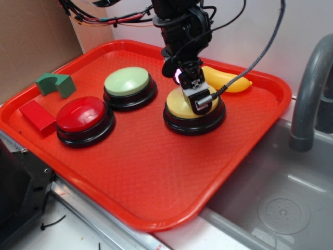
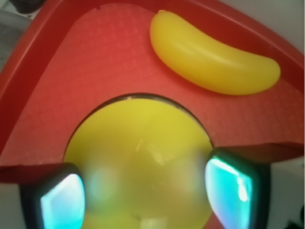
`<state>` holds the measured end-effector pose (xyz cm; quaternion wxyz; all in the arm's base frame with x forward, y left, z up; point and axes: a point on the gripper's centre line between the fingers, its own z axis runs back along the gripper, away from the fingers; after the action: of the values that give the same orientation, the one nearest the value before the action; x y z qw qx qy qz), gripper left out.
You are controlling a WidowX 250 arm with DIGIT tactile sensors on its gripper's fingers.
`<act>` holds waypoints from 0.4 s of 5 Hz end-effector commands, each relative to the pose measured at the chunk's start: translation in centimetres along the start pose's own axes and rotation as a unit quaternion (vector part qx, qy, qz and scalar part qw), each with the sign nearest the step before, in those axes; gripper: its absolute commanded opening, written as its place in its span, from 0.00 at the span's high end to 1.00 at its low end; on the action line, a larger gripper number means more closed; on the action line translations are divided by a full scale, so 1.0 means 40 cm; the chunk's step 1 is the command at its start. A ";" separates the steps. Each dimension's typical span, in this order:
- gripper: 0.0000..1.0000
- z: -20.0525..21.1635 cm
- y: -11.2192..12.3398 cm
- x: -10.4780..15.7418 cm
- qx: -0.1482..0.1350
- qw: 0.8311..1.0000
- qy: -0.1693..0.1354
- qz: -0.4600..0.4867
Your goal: Push the yellow button.
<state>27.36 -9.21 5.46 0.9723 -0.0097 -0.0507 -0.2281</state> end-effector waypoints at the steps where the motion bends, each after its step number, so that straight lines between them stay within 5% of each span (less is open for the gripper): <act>1: 0.00 0.118 0.009 -0.009 0.003 1.000 -0.010 -0.011; 2: 0.00 0.168 0.019 -0.031 0.010 0.999 -0.025 0.017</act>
<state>25.64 -7.21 10.55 0.9764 -0.0049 -0.0489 -0.2103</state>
